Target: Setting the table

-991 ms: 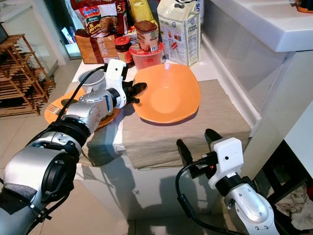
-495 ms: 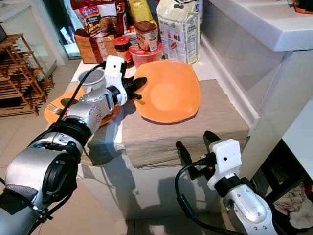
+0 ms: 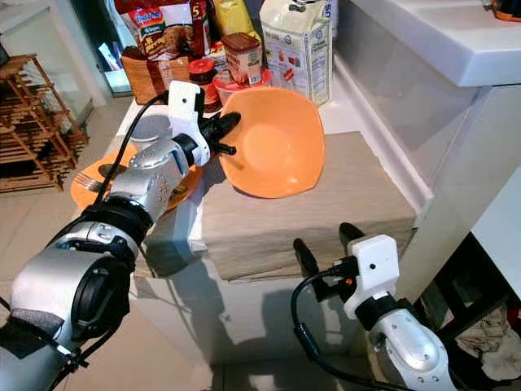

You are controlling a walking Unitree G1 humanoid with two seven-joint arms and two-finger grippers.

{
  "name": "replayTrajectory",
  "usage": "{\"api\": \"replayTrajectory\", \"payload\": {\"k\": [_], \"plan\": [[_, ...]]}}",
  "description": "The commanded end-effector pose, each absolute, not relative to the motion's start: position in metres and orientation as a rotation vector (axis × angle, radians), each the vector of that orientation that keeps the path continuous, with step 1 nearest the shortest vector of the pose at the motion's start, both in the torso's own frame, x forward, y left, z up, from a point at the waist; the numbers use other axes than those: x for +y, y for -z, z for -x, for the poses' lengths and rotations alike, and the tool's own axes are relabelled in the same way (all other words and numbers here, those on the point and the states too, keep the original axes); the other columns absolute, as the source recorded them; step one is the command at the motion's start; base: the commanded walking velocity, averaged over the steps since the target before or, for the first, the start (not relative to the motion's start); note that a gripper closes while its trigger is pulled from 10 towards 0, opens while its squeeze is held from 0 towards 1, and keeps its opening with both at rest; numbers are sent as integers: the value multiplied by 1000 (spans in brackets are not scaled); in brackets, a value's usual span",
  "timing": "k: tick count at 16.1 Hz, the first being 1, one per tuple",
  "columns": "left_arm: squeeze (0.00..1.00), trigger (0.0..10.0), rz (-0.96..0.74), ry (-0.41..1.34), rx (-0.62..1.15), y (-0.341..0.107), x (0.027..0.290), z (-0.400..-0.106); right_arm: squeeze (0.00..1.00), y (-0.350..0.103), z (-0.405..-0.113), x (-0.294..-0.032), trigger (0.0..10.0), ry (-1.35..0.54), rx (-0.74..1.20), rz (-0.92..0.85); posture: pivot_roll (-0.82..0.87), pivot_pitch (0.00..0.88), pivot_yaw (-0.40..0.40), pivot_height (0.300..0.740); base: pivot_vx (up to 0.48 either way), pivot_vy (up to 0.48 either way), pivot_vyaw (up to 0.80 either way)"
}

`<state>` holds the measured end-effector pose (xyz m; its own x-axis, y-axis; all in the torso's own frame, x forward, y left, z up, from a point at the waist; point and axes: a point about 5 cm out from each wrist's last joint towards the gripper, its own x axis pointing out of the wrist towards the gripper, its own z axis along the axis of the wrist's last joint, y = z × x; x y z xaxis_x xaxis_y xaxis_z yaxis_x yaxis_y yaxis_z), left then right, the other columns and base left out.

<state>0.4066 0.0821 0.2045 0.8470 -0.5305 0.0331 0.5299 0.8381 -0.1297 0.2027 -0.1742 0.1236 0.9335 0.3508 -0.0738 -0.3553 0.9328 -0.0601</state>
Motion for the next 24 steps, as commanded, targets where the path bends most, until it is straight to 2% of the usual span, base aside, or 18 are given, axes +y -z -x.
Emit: {"api": "replayTrajectory", "payload": {"k": [1, 10, 16, 20, 24], "plan": [[0, 0, 106, 546, 27, -196, 87, -405, 0, -122, -203, -172, 10000, -366, 62, 74, -121, 0, 121, 740, 0, 0, 0], [0, 0, 82, 540, -140, -225, 92, -407, 0, -117, -208, -172, 10000, -356, 60, 75, -112, 0, 120, 740, 0, 0, 0], [0, 0, 22, 545, -342, -264, 95, -399, 0, -113, -213, -176, 10000, -315, 45, 87, -88, 0, 117, 740, 0, 0, 0], [0, 0, -11, 517, -454, -295, 104, -394, 0, -110, -217, -177, 10000, -301, 40, 89, -73, 0, 113, 740, 0, 0, 0], [0, 0, -51, 473, -495, -311, 118, -391, 0, -106, -218, -175, 10000, -296, 42, 86, -65, 0, 115, 740, 0, 0, 0]]}}
